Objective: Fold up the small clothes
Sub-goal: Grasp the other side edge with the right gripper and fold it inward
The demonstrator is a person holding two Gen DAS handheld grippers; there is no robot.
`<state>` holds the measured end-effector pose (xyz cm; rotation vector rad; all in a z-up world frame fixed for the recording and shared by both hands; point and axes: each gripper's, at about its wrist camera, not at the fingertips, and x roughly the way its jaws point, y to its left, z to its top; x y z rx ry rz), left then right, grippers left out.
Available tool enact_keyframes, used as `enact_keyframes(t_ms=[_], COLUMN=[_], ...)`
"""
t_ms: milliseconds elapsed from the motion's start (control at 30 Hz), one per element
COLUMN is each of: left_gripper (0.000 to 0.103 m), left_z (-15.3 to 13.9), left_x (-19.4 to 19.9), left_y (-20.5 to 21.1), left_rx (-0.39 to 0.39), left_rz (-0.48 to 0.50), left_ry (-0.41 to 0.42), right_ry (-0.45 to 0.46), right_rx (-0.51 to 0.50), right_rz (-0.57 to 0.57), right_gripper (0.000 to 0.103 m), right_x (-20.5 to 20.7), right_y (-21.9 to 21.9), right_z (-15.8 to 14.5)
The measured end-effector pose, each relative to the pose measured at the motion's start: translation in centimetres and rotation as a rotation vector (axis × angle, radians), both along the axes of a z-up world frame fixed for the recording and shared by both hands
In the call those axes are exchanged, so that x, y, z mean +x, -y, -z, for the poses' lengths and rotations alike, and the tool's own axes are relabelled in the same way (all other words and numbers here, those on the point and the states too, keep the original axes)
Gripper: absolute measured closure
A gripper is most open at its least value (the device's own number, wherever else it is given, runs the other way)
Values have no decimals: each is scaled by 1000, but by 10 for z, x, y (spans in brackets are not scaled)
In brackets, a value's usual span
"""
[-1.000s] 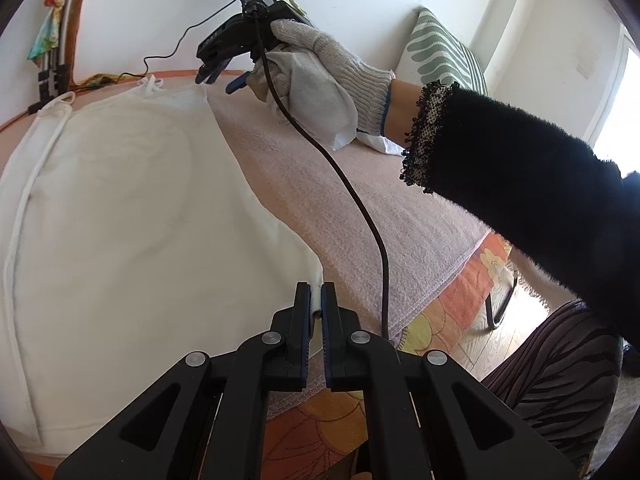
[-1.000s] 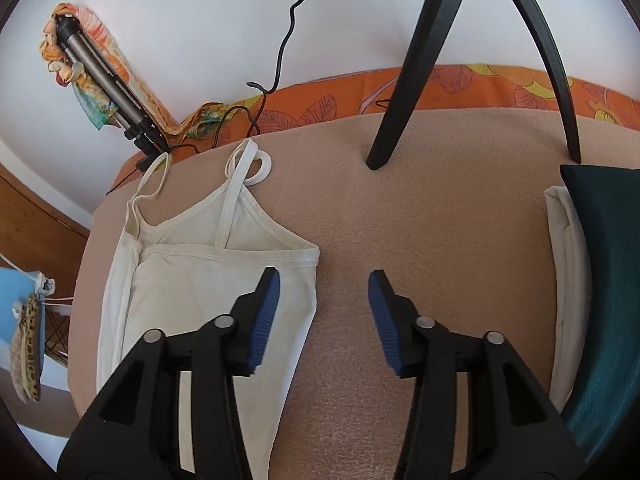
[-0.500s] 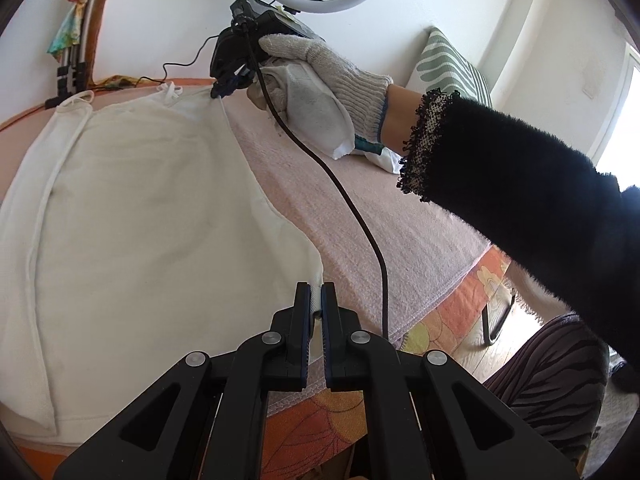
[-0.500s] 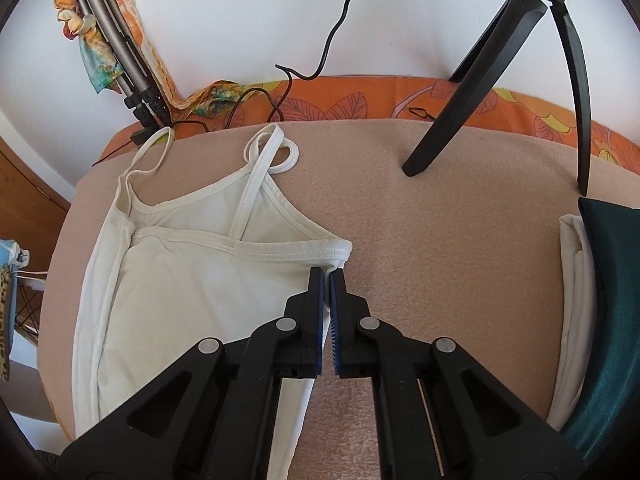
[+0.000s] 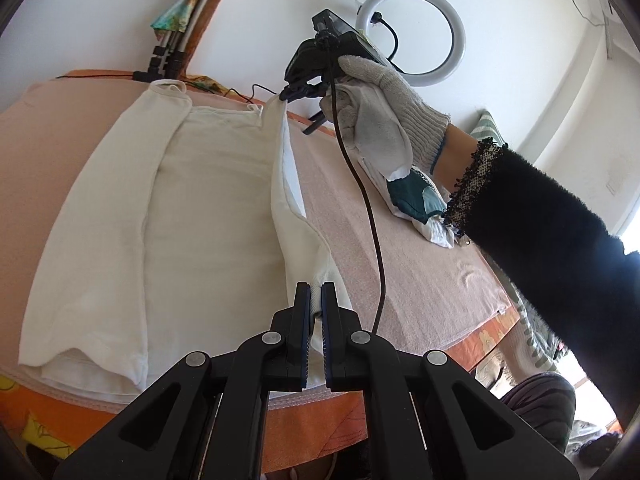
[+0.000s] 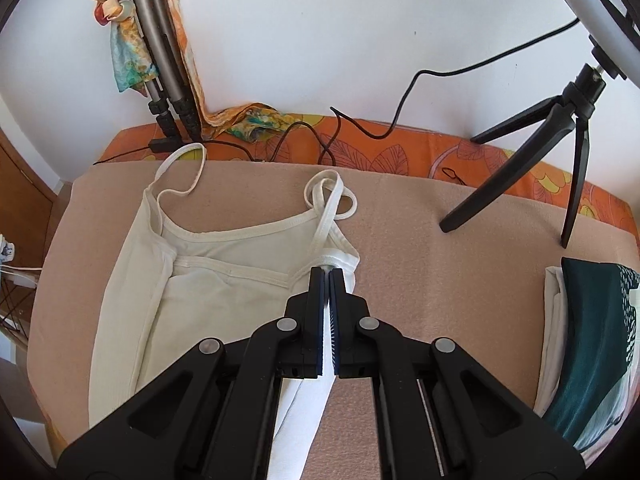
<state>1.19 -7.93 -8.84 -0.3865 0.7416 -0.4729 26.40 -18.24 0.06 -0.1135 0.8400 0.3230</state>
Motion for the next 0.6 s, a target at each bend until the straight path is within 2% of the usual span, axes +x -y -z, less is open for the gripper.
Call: enact_keyframes(t_ms=[267,600], left_gripper=[99,99], left_z=[5,9], left_x=[-6,-8], left_y=[-20,-13], left_rx=[25,38], left_rz=[-53,-81], left_ry=[3,-21], right_ry=[-4,-22], right_rx=[-47,-84], right_rz=[-40,-95], right_gripper=[99,99], right_x=[3,4], right_y=[-54,-106], right_z=[5,26])
